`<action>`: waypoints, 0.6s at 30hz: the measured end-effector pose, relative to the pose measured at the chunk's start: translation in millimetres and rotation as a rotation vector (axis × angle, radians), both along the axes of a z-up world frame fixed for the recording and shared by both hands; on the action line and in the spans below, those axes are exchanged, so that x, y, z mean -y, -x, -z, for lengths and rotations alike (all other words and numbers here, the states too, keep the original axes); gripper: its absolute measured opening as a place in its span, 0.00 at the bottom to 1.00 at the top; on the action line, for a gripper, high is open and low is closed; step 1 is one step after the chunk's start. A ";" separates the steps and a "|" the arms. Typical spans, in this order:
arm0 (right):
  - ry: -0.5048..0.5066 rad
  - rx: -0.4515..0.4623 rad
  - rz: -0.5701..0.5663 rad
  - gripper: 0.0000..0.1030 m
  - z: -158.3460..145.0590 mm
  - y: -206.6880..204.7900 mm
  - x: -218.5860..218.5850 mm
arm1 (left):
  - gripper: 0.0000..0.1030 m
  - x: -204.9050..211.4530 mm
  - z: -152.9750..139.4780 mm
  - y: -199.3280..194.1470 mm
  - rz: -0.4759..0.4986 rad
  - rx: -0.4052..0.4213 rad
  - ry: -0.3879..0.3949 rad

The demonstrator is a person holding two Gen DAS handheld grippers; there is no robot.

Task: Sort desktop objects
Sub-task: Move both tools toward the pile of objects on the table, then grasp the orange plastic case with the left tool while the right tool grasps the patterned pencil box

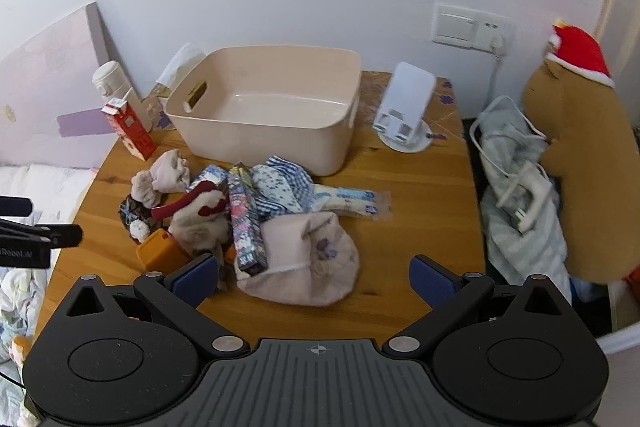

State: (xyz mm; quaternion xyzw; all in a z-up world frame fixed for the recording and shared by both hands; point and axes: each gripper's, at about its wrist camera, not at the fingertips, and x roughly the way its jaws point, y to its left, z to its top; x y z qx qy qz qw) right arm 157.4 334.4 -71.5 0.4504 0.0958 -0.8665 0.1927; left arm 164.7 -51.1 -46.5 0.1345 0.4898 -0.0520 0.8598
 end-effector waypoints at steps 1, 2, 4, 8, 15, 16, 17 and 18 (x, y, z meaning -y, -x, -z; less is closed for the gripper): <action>-0.009 -0.008 -0.011 1.00 2.3 2.8 4.8 | 0.86 -0.6 2.4 -2.6 0.003 -0.002 0.008; -0.019 -0.013 -0.017 1.00 5.0 5.6 9.5 | 0.86 -1.0 4.3 -5.6 0.004 -0.001 0.015; -0.037 -0.015 -0.036 1.00 10.2 11.5 18.9 | 0.86 -1.6 7.3 -12.0 0.097 0.001 0.018; -0.063 -0.008 -0.094 1.00 22.4 21.2 37.6 | 0.86 -1.1 16.4 -26.9 0.156 -0.010 0.036; -0.095 -0.011 -0.179 1.00 41.7 33.0 69.7 | 0.86 -1.5 50.5 -49.6 0.202 -0.069 0.012; -0.098 -0.008 -0.185 1.00 45.7 35.4 73.6 | 0.86 -1.8 56.1 -52.2 0.220 -0.076 0.010; -0.102 -0.005 -0.191 0.99 50.0 37.7 77.0 | 0.86 -2.3 61.9 -54.7 0.230 -0.083 0.008; -0.106 -0.002 -0.197 0.98 54.8 40.2 80.5 | 0.86 -3.2 67.5 -56.7 0.242 -0.090 0.009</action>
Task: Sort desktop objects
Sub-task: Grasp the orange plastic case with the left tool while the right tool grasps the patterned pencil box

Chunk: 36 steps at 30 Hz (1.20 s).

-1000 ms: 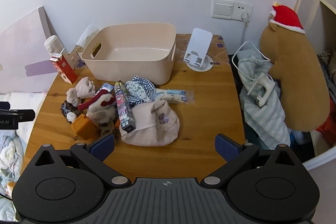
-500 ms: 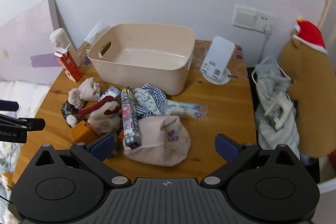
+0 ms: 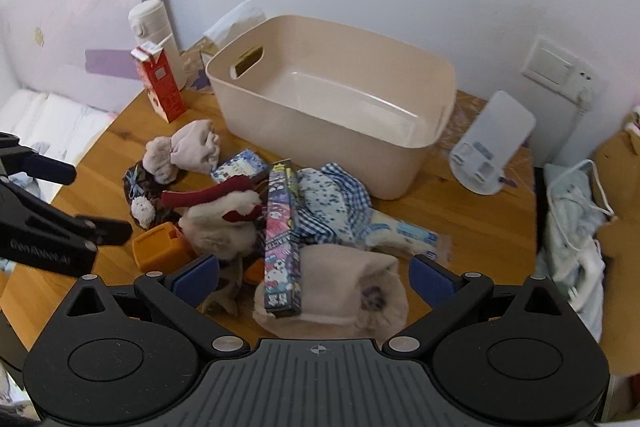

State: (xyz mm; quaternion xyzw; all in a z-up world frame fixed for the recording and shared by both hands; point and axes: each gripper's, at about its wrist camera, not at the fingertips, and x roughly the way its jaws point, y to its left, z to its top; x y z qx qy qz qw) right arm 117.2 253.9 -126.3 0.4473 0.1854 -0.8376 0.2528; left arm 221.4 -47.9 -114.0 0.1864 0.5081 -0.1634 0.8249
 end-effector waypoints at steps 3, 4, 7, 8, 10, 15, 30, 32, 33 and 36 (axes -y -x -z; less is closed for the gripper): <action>-0.022 0.014 -0.017 0.92 15.5 7.4 10.6 | 0.86 -4.3 15.3 -6.4 0.024 -0.025 0.018; -0.025 0.020 -0.019 0.90 20.4 9.4 13.6 | 0.86 -6.6 19.7 -8.3 0.029 -0.033 0.031; -0.030 0.043 -0.018 0.87 34.3 15.5 20.4 | 0.86 -9.7 29.8 -12.5 0.060 -0.040 0.044; -0.033 0.041 0.035 0.86 38.5 16.0 22.5 | 0.86 -10.5 33.7 -13.8 0.070 -0.041 0.042; -0.034 0.057 0.034 0.83 47.3 18.9 26.3 | 0.86 -11.6 40.4 -15.8 0.098 -0.045 0.035; -0.045 0.092 0.035 0.81 63.4 26.6 34.4 | 0.86 -13.4 47.2 -18.9 0.165 -0.038 0.055; -0.128 0.122 0.032 0.51 88.1 43.5 51.3 | 0.48 2.9 82.6 -18.0 0.336 -0.059 0.001; -0.117 0.142 0.030 0.34 90.0 43.5 50.9 | 0.39 1.9 83.4 -19.1 0.342 -0.072 0.016; -0.114 0.148 0.031 0.32 90.3 42.9 50.7 | 0.39 1.7 83.7 -19.5 0.346 -0.077 0.020; -0.098 0.149 0.029 0.21 89.6 40.2 48.3 | 0.38 1.6 83.2 -19.5 0.359 -0.075 0.022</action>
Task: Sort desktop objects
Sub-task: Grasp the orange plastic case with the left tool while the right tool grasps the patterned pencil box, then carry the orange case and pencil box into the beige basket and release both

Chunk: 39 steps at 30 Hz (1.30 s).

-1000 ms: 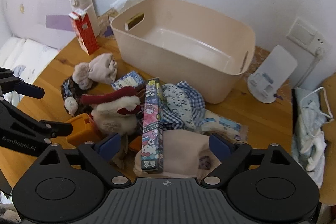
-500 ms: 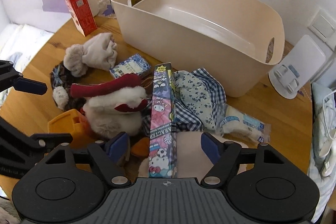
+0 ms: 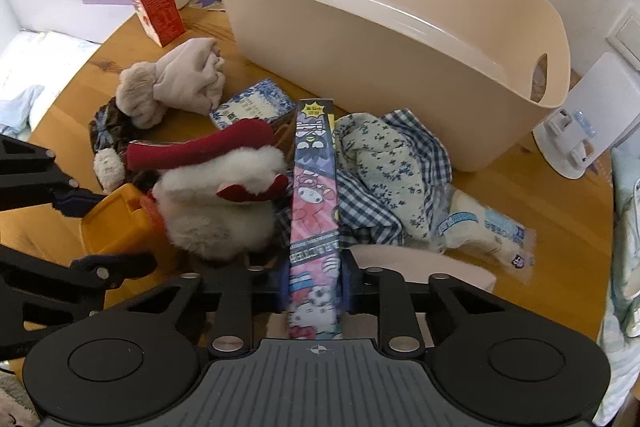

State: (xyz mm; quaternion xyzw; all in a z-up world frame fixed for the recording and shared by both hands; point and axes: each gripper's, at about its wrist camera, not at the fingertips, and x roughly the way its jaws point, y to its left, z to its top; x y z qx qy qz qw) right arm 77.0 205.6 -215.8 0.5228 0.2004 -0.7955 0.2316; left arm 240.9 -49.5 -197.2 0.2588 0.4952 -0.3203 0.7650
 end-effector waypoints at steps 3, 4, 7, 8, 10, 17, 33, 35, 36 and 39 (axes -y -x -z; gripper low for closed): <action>0.029 0.004 0.011 0.21 -3.2 -1.9 -4.9 | 0.38 -0.4 0.0 0.2 -0.007 -0.001 0.006; 0.058 0.006 0.013 0.21 -5.5 -2.8 -8.2 | 0.38 -0.4 0.1 0.0 -0.008 -0.003 0.006; 0.089 0.010 0.037 0.21 -11.0 -4.6 -14.0 | 0.38 0.2 -0.6 1.6 0.005 -0.011 0.006; 0.092 0.006 0.039 0.21 -12.9 -5.0 -14.7 | 0.38 -0.4 -1.8 2.6 0.005 -0.013 0.013; 0.106 -0.001 0.050 0.21 -17.1 -5.8 -18.0 | 0.38 -1.3 -6.0 4.0 0.000 -0.009 0.025; 0.151 -0.051 0.070 0.21 -40.6 -5.7 -29.7 | 0.38 -6.2 -35.5 0.1 -0.024 0.017 0.076; 0.198 -0.271 0.094 0.21 -115.5 46.1 -46.0 | 0.38 22.9 -132.2 -87.5 -0.040 0.228 0.244; 0.193 -0.288 0.104 0.21 -118.4 57.8 -48.1 | 0.38 32.5 -137.2 -96.4 -0.036 0.237 0.256; 0.188 -0.298 0.108 0.21 -119.4 64.2 -49.0 | 0.38 36.6 -138.3 -101.0 -0.035 0.242 0.258; 0.174 -0.314 0.125 0.21 -120.5 85.7 -51.1 | 0.38 49.9 -134.4 -117.9 -0.040 0.252 0.253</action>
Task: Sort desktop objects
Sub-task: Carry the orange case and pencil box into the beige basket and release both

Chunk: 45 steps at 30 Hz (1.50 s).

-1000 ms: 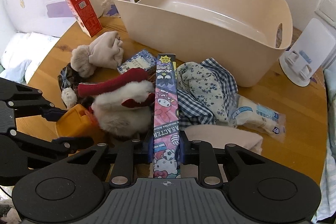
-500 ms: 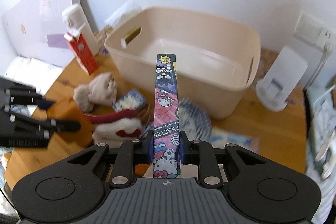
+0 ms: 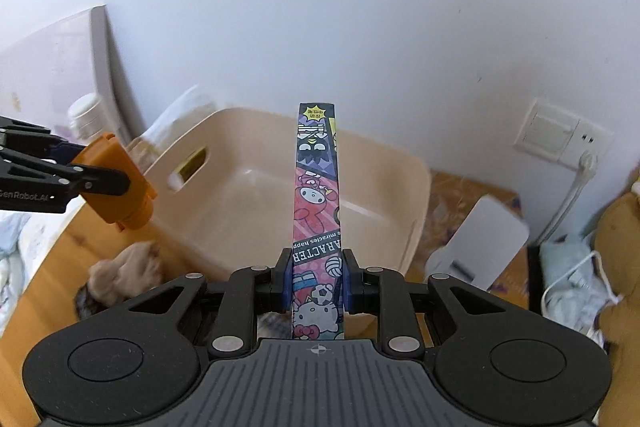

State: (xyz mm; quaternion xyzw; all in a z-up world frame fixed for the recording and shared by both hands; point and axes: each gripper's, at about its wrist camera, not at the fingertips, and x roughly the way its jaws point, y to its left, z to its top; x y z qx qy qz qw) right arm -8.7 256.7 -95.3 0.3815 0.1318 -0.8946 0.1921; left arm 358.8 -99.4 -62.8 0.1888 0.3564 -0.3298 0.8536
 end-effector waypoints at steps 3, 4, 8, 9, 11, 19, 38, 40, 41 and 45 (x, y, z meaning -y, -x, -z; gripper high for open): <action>-0.011 0.005 0.018 0.21 5.2 22.0 0.8 | 0.38 13.2 10.0 -19.3 -0.019 -0.004 -0.008; -0.017 0.009 0.022 0.21 7.2 28.7 1.8 | 0.38 18.4 12.2 -25.1 -0.022 0.005 -0.008; -0.034 0.024 0.024 0.21 16.3 49.6 9.9 | 0.38 35.6 24.5 -45.7 -0.012 0.013 -0.011; -0.040 0.026 0.025 0.21 19.4 53.7 13.4 | 0.38 37.9 30.2 -49.2 -0.011 0.009 -0.021; -0.052 0.028 0.026 0.21 26.8 61.8 18.5 | 0.38 46.0 41.8 -56.5 -0.020 -0.003 -0.047; -0.099 0.126 0.063 0.21 69.1 90.4 27.4 | 0.38 67.1 89.6 -83.6 -0.097 -0.132 -0.151; -0.126 0.187 0.081 0.68 83.0 83.9 28.9 | 0.63 57.3 100.8 -73.2 -0.059 -0.165 -0.216; -0.114 0.175 0.081 0.74 75.2 77.1 28.3 | 0.66 54.2 93.2 -69.9 -0.060 -0.151 -0.209; -0.109 0.163 0.083 0.78 69.5 72.6 27.2 | 0.66 53.2 87.3 -66.3 -0.061 -0.144 -0.204; -0.079 0.117 0.099 0.99 46.5 53.0 21.7 | 0.71 39.0 67.1 -55.5 -0.057 -0.134 -0.177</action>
